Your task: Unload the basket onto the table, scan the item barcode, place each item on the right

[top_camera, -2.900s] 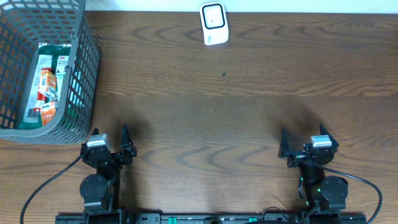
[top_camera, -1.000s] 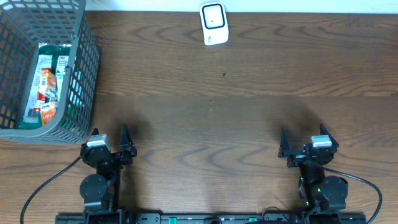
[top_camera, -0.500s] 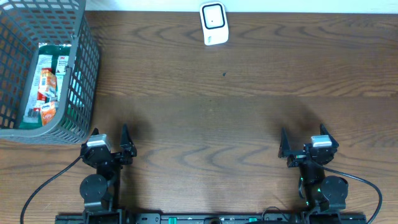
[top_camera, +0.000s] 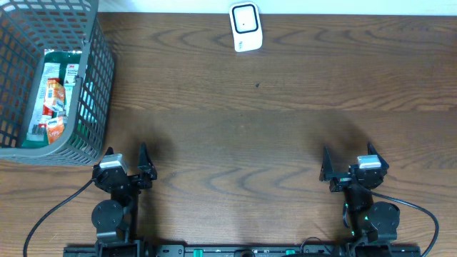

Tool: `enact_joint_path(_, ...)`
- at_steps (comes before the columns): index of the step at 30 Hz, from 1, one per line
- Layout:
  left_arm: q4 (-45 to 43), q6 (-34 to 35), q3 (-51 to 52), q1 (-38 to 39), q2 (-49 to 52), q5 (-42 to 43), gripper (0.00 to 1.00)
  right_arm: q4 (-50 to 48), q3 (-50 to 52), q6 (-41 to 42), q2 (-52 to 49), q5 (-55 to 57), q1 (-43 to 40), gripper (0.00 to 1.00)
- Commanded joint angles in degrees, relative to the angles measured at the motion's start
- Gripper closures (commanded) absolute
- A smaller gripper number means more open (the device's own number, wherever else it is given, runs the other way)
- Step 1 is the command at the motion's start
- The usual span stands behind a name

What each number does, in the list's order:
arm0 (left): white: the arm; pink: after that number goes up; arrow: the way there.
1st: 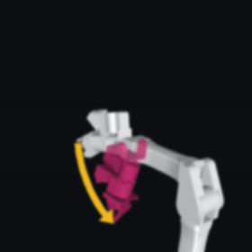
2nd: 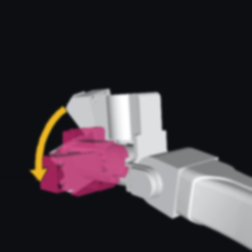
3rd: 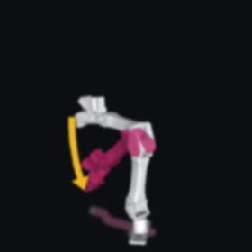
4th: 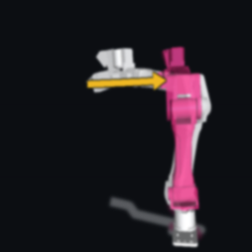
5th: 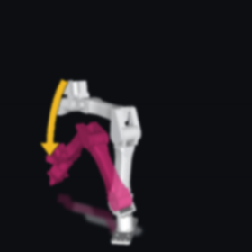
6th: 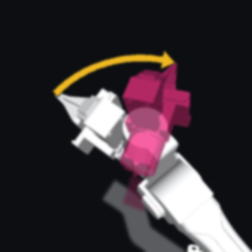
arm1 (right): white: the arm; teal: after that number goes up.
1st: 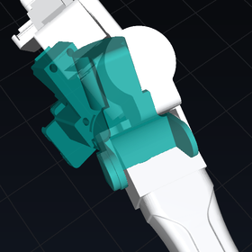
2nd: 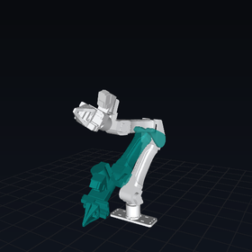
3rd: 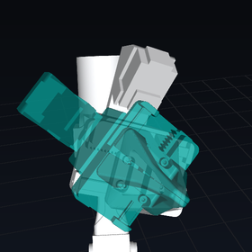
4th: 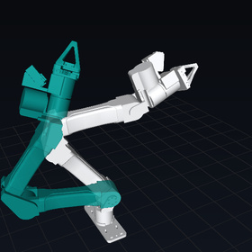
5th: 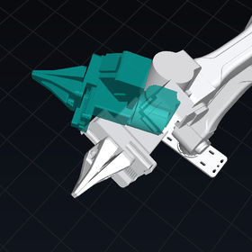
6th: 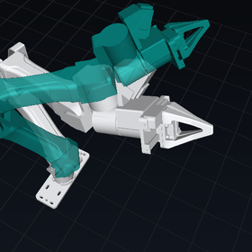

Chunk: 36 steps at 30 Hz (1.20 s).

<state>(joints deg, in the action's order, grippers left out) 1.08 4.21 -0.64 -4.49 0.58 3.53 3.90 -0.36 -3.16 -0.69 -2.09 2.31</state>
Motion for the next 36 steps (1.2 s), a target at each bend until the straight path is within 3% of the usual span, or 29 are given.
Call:
enact_joint_path(1, 2.5, -0.7, 0.4, -0.4, 0.1, 2.0, 0.20, 0.2, 0.0, -0.7, 0.3, 0.7, -0.8, 0.01)
enact_joint_path(4, 1.8, -0.7, 0.3, -0.4, 0.1, 5.7, 0.20, -0.1, 0.0, -3.1, 0.3, 2.9, -0.8, 0.01)
enact_joint_path(12, 1.9, -0.5, -3.4, -0.4, 0.1, 16.8, 0.20, -2.5, 0.0, 4.9, 0.3, -0.7, -0.8, 0.01)
enact_joint_path(17, 6.6, -0.3, -10.4, -0.4, 0.1, 20.5, 0.20, -5.5, 0.0, 5.0, 0.3, -9.0, -0.8, 0.01)
enact_joint_path(26, 13.8, -0.3, -28.0, -0.4, 4.9, 20.5, 0.20, -4.2, -5.2, 6.4, 0.3, -13.0, -0.8, 0.01)
enact_joint_path(31, 19.5, -0.4, -41.1, -0.4, 14.6, 20.5, 0.20, 1.3, -15.0, 6.3, -1.4, -10.2, -0.8, 0.01)
enact_joint_path(36, 30.5, -3.7, -61.0, -0.4, 29.2, 19.5, 0.20, 8.8, -29.7, 6.2, -10.1, -5.2, -0.8, 0.01)
